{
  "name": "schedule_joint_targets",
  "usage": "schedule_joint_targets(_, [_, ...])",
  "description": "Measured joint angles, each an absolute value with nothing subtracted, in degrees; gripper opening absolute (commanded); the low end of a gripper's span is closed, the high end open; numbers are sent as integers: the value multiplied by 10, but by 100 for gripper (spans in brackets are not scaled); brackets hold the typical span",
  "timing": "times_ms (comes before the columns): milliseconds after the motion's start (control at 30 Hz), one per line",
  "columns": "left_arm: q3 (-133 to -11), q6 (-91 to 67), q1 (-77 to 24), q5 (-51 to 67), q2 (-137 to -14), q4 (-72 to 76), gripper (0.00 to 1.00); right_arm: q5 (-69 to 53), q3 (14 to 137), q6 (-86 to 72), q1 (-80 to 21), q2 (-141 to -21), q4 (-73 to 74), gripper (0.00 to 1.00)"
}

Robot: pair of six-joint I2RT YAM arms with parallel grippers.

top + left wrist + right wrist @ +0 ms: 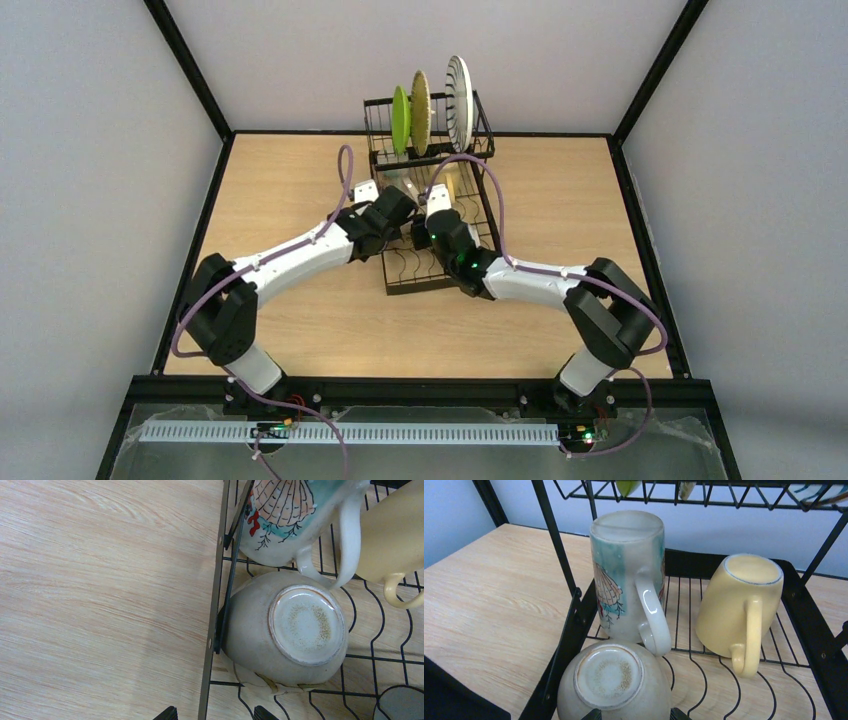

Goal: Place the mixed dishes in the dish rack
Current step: Reset both arms

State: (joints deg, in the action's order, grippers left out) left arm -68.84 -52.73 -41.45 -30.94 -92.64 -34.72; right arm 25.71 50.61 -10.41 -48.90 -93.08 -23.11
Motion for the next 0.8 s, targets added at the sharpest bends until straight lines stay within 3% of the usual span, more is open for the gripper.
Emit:
schedule_joint_targets(567, [-667, -525, -414, -305, -869, -347, 86, 264, 618, -96, -491, -973, -153, 79])
schedule_joint_targets(800, [-629, -519, -414, -295, -791, -347, 86, 264, 635, -109, -491, -958, -97, 79])
